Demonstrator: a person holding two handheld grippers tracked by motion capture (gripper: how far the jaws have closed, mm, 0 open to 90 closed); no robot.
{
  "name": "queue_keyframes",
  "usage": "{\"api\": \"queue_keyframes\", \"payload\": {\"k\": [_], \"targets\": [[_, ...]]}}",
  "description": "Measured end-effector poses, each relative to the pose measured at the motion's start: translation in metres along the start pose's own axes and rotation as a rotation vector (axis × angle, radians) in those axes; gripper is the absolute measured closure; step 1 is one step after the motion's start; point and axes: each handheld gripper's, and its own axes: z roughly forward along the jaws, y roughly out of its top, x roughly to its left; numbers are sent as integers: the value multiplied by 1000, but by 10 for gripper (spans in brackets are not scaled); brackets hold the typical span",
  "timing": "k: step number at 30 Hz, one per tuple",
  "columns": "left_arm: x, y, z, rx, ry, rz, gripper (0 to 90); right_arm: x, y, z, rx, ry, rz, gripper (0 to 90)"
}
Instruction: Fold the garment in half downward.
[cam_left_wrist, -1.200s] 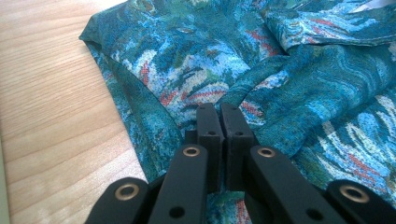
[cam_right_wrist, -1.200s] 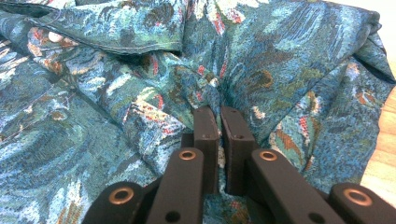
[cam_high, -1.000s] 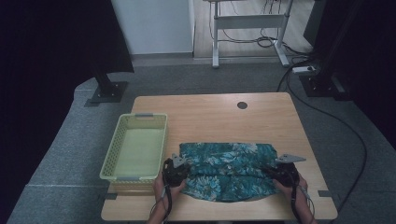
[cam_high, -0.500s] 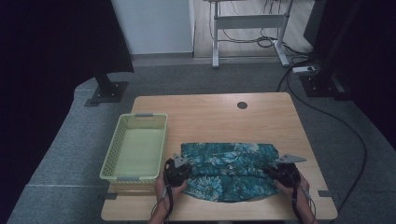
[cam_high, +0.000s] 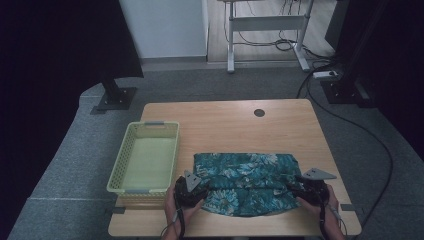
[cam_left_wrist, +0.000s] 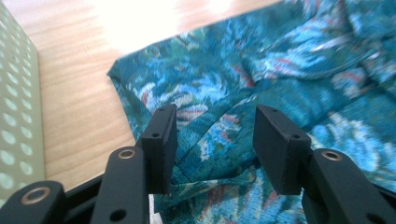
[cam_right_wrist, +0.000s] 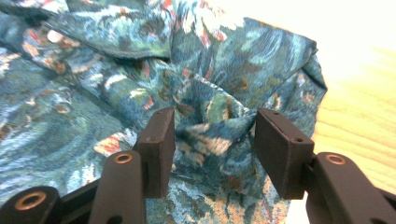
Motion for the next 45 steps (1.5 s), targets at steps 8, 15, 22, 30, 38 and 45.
{"api": "queue_keyframes", "payload": {"k": [8, 15, 22, 30, 38, 45], "targets": [[-1, 15, 13, 10, -73, -34, 502, 7, 13, -4, -23, 12, -22, 477], [-5, 29, 42, 51, -125, -56, 504, 15, 30, 11, -8, 45, -34, 486], [-6, 41, 65, 83, -161, -61, 511, 17, 50, 29, 8, 73, -26, 496], [-7, 42, 81, 116, -181, -78, 521, 19, 60, 50, 41, 88, -27, 509], [-15, 43, 88, 138, -206, -57, 537, 26, 60, 70, 75, 114, -25, 512], [-21, 39, 95, 176, -189, -36, 558, 33, 60, 82, 100, 120, -27, 499]]}}
